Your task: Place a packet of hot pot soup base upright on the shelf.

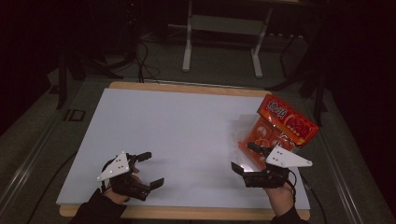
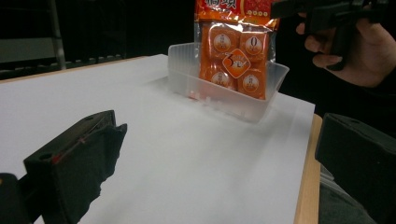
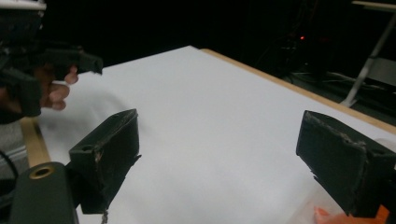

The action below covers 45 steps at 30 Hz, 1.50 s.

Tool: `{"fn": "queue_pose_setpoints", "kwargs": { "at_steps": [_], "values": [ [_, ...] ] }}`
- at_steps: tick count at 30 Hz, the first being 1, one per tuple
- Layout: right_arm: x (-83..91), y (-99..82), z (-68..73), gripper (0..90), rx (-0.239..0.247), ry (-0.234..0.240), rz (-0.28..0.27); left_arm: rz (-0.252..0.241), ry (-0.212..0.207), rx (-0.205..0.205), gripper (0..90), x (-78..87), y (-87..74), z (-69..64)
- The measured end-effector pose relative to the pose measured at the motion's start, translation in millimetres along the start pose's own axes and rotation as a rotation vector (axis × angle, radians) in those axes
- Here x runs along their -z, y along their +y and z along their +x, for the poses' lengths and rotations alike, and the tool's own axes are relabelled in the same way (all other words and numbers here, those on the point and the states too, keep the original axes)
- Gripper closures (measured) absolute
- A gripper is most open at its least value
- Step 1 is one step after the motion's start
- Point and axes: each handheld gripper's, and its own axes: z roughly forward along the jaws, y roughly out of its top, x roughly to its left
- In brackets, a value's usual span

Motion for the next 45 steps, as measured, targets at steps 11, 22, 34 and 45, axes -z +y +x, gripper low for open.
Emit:
{"fn": "queue_pose_setpoints", "kwargs": {
  "at_steps": [11, 22, 34, 45],
  "values": [
    [-19.3, -19.1, 12.5, 13.2, 0.041, 0.027, 0.071, 0.003, -0.004, -0.001, 0.0, 0.3, -1.9, 0.8],
    [-17.7, -30.2, 15.7, 13.1, 0.037, 0.034, 0.082, 0.009, -0.014, -0.008, 0.0, 0.4, -3.3, -0.8],
    [-8.6, -42.0, 17.2, 13.2, 0.052, 0.002, 0.119, 0.014, -0.020, -0.014, 0.0, 0.1, -4.8, -1.3],
    [-2.4, -48.3, 19.8, 13.2, 0.046, -0.020, 0.143, 0.022, -0.028, -0.016, 0.0, -0.8, -6.0, -1.9]
  ]
}}
